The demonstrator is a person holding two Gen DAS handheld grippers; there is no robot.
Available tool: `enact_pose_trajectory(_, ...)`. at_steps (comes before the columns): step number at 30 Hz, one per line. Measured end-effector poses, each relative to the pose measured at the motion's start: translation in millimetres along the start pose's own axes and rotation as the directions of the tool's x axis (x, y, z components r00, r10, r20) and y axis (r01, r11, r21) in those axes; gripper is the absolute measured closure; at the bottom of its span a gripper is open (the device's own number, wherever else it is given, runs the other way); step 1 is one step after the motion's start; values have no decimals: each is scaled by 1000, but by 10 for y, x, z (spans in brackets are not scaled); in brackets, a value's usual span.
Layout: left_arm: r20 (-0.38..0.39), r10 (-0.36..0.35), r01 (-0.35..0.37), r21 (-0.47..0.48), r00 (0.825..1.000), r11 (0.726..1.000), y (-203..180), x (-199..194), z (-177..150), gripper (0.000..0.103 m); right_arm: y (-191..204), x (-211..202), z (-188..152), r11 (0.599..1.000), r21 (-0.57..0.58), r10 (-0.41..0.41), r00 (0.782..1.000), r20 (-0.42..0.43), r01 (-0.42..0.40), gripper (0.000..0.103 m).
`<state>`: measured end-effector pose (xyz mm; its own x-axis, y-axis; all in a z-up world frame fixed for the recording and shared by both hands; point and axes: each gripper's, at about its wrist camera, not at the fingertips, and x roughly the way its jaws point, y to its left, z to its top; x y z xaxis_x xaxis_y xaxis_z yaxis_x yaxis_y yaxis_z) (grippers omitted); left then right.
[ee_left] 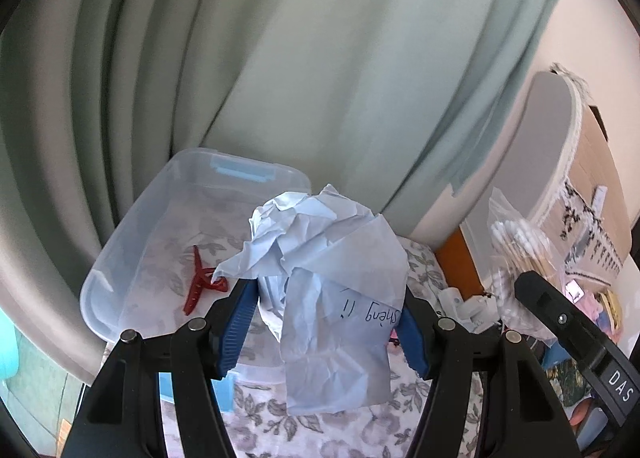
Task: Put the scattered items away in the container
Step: 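Carry the crumpled paper and cotton swab bag with both grippers over the box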
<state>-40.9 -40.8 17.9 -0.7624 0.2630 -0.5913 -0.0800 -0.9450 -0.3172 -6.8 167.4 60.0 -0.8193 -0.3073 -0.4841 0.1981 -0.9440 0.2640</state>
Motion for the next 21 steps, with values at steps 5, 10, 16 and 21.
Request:
enact_pose_trajectory(5, 5, 23, -23, -40, 1000, 999, 210, -7, 23, 37, 111, 125, -18, 1000, -21, 13, 1000, -23, -13, 57)
enact_pose_trajectory(10, 7, 48, -47, -81, 999, 996, 433, -28, 37, 37, 234, 258, -28, 999, -41, 30, 998, -48, -32, 57)
enact_pose_trajectory(16, 6, 77, -76, -127, 997, 989, 687, -37, 46, 37, 379, 444, -57, 996, -69, 56, 995, -85, -62, 57)
enact_pose_trajectory(21, -2, 95, -94, -159, 996, 983, 865, -24, 43, 37, 494, 621, -96, 992, -93, 76, 990, -122, -87, 57)
